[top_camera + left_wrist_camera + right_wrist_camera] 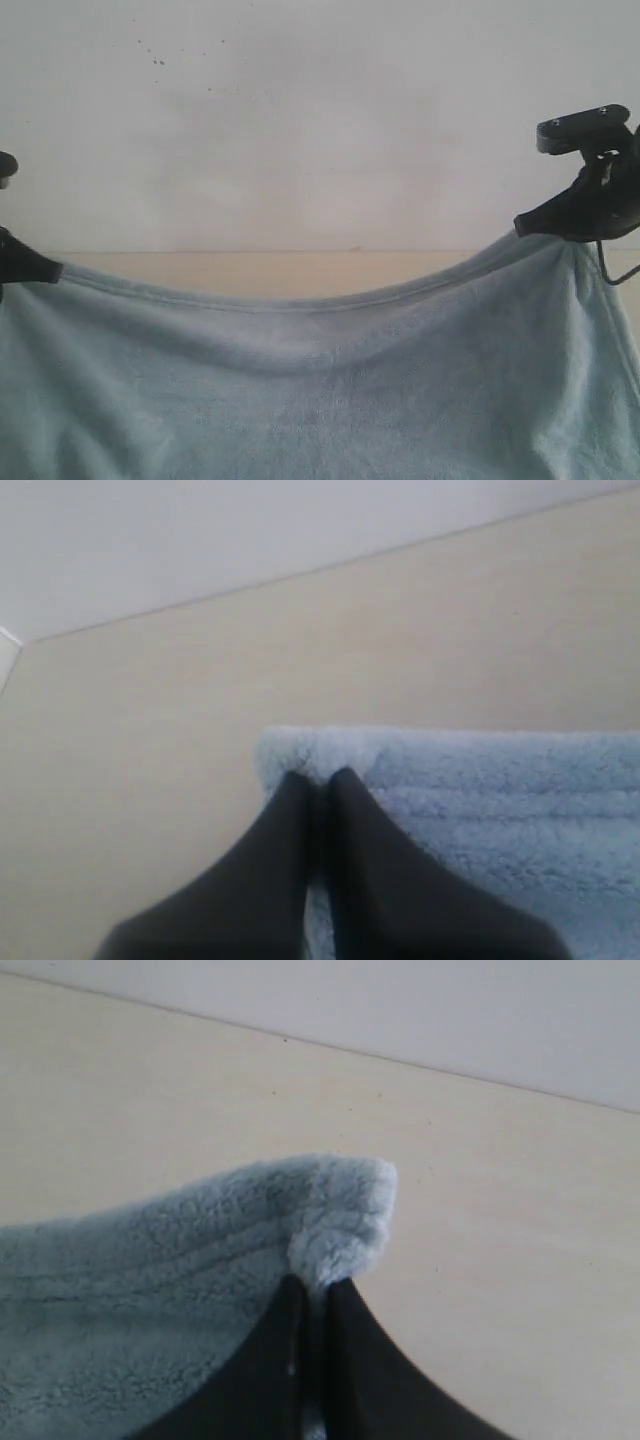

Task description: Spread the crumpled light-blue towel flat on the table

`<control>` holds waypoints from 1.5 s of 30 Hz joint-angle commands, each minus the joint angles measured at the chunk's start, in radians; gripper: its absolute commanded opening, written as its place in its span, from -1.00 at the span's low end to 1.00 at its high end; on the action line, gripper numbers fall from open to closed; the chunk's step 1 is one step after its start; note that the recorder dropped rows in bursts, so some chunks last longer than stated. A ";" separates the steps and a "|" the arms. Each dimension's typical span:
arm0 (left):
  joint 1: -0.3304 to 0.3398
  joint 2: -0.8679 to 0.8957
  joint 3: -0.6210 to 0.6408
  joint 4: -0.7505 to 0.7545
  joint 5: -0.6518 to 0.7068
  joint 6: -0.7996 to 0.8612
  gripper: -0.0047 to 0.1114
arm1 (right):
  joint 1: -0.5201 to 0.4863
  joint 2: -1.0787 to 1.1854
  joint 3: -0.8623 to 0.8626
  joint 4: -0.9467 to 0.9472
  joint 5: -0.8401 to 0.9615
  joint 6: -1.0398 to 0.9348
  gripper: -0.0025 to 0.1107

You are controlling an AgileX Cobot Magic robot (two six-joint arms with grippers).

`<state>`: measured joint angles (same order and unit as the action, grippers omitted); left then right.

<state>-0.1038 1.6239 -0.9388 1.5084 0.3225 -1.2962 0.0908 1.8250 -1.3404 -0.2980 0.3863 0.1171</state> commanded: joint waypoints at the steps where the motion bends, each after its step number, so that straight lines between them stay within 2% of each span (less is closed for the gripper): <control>1: 0.003 0.166 -0.128 0.012 -0.001 -0.015 -0.83 | 0.000 0.122 -0.151 -0.006 0.053 0.005 -0.92; 3: 0.003 0.220 -0.164 0.018 -0.001 -0.015 -0.63 | 0.000 0.164 -0.191 -0.004 0.063 0.005 -0.70; 5: 0.003 0.259 -0.191 0.018 0.001 -0.015 -0.34 | 0.000 0.192 -0.225 0.009 0.069 0.010 -0.27; 7: 0.003 0.285 -0.214 0.007 0.025 -0.031 0.09 | 0.000 0.208 -0.258 0.019 0.073 0.038 0.12; 8: 0.003 0.290 -0.219 -0.008 0.064 -0.056 0.22 | 0.000 0.210 -0.269 0.019 0.073 0.059 0.15; 9: 0.003 0.289 -0.229 -0.015 0.113 -0.101 0.29 | 0.000 0.210 -0.272 0.019 0.058 0.073 0.08; 11: 0.011 0.272 -0.245 0.005 0.150 -0.154 0.27 | 0.000 0.191 -0.277 0.019 0.011 0.075 -0.10; 14: 0.019 0.216 -0.249 -0.009 0.150 -0.095 0.24 | 0.000 0.144 -0.277 0.028 -0.017 0.075 -0.26; 16: 0.019 0.169 -0.249 -0.076 0.155 -0.028 0.22 | 0.000 0.109 -0.277 0.028 0.001 0.075 -0.44; 19: 0.019 0.094 -0.224 -0.207 0.157 0.039 0.20 | 0.000 0.064 -0.277 0.026 0.100 0.044 -0.95; 22: 0.019 0.006 -0.134 -0.294 0.130 0.082 0.16 | 0.000 0.031 -0.272 0.026 0.229 0.003 -0.96; 25: 0.019 -0.071 -0.013 -0.301 0.113 0.079 0.05 | 0.000 -0.029 -0.193 0.026 0.281 -0.031 -0.96; 28: 0.019 -0.148 0.097 -0.330 0.113 0.079 -0.05 | -0.001 -0.108 -0.055 0.020 0.265 -0.031 -0.96; 32: 0.019 -0.267 0.229 -0.381 0.044 0.079 -0.06 | -0.011 -0.191 0.126 0.023 0.272 -0.031 -0.96; 39: 0.019 -0.439 0.363 -0.433 0.013 0.079 -0.08 | -0.036 -0.325 0.421 0.020 0.140 -0.011 -0.96; 41: 0.019 -0.485 0.391 -0.456 0.013 0.079 -0.19 | -0.044 -0.367 0.487 0.022 0.089 0.001 -0.96; 45: 0.019 -0.545 0.440 -0.507 0.013 0.095 -0.61 | -0.051 -0.398 0.558 0.026 0.059 0.010 -0.96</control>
<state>-0.0876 1.1169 -0.5323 1.0448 0.3364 -1.2134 0.0476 1.4494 -0.8215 -0.2731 0.4786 0.1187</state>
